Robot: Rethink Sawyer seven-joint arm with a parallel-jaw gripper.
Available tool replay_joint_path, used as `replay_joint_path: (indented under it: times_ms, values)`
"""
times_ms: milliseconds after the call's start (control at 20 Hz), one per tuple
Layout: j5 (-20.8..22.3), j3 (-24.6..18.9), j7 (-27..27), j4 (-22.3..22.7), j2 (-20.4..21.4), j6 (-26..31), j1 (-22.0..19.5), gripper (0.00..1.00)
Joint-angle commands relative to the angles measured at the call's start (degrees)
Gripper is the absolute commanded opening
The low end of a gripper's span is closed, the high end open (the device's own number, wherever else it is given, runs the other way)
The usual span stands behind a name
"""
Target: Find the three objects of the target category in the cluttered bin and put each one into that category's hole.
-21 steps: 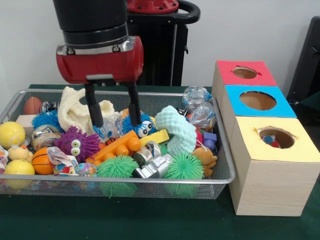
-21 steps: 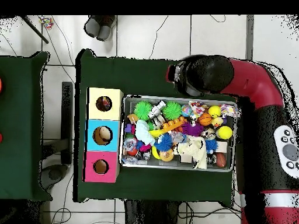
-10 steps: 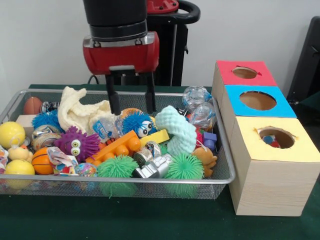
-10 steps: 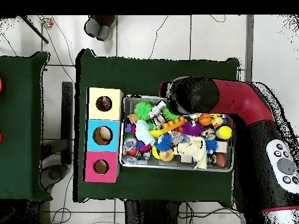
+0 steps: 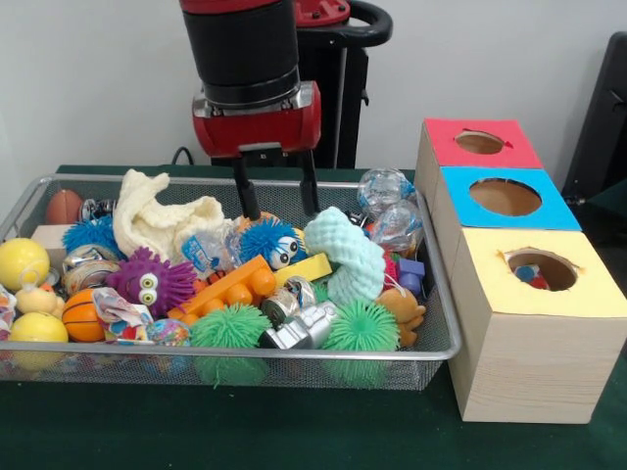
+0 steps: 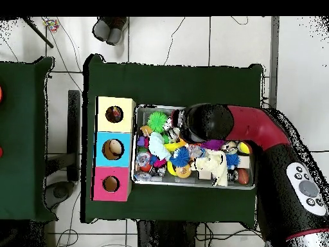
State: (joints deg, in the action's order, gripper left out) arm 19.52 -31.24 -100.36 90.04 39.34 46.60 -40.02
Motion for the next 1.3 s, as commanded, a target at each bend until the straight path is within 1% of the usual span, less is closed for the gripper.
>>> replay_joint_path:
  times_ms: [50, 300, 450, 600, 850, 1100, 1300]
  values:
    - [1.50, -3.00, 7.44, 3.83, -3.70, -0.89, -1.38, 1.00]
    - [0.99, -4.75, 9.22, 2.79, -6.36, -0.83, -2.55, 1.00]
    - [1.31, -5.10, 9.39, 2.99, -6.51, -0.59, -3.08, 1.00]
    - [1.64, -5.35, 9.67, 1.86, -7.24, 0.10, -3.33, 1.00]
    - [1.88, -6.54, 12.06, 0.96, -7.65, 2.78, -4.71, 1.00]
    - [2.75, -6.94, 14.83, -2.30, -7.61, 6.55, -5.94, 1.00]
    - [3.64, -7.25, 17.92, -5.90, -9.83, 8.92, -6.88, 1.00]
